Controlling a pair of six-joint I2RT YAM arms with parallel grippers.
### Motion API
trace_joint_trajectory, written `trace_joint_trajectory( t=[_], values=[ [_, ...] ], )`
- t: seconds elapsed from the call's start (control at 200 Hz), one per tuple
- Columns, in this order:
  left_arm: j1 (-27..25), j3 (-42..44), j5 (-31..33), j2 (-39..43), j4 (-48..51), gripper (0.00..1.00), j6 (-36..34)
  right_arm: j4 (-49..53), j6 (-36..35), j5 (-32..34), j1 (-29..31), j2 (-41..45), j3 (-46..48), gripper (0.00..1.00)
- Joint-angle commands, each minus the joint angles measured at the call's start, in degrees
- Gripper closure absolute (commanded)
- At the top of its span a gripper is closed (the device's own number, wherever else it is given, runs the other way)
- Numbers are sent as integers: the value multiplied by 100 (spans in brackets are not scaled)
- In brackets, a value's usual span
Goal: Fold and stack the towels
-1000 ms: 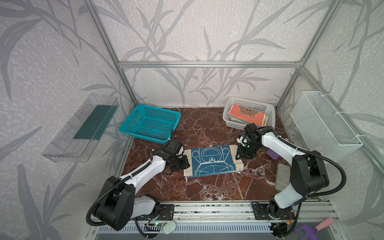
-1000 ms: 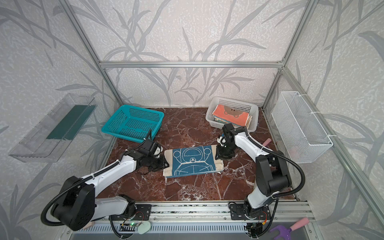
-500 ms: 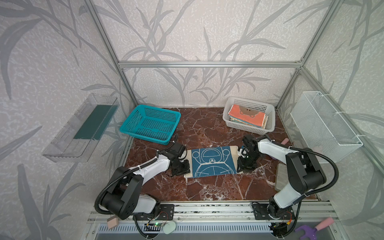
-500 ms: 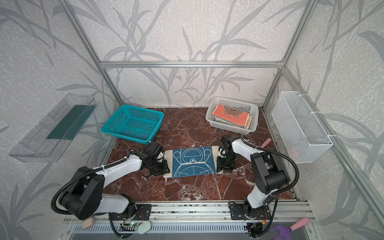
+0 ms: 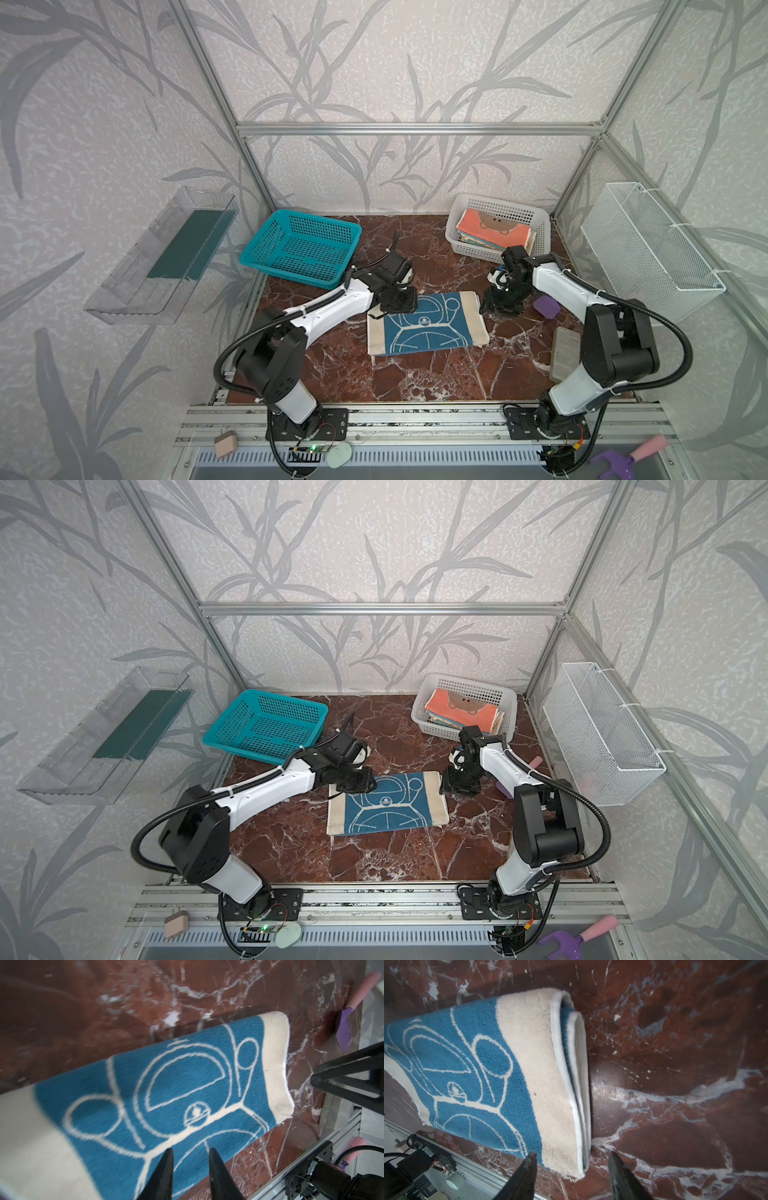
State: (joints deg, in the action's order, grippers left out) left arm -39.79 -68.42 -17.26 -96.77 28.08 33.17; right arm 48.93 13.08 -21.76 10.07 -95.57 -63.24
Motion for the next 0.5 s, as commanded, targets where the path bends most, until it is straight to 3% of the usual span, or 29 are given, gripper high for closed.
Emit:
trace_joint_trajectory(
  t=[0.0,0.07,0.225,0.495],
  values=[
    [-392,-519,-266,-704,-235,69,62,-445,317,-294,11,-190,85,42],
    [-536,-627,-385,-1095,-432,69,203,-708,430,-449,26,-439,214,36],
    [-568,-259,-660,-1649,-995,69,648,-1024,359,-436,109,-725,398,35],
    [-548,249,-709,-1580,-1208,69,761,-1119,474,-231,657,-1303,379,36]
  ],
)
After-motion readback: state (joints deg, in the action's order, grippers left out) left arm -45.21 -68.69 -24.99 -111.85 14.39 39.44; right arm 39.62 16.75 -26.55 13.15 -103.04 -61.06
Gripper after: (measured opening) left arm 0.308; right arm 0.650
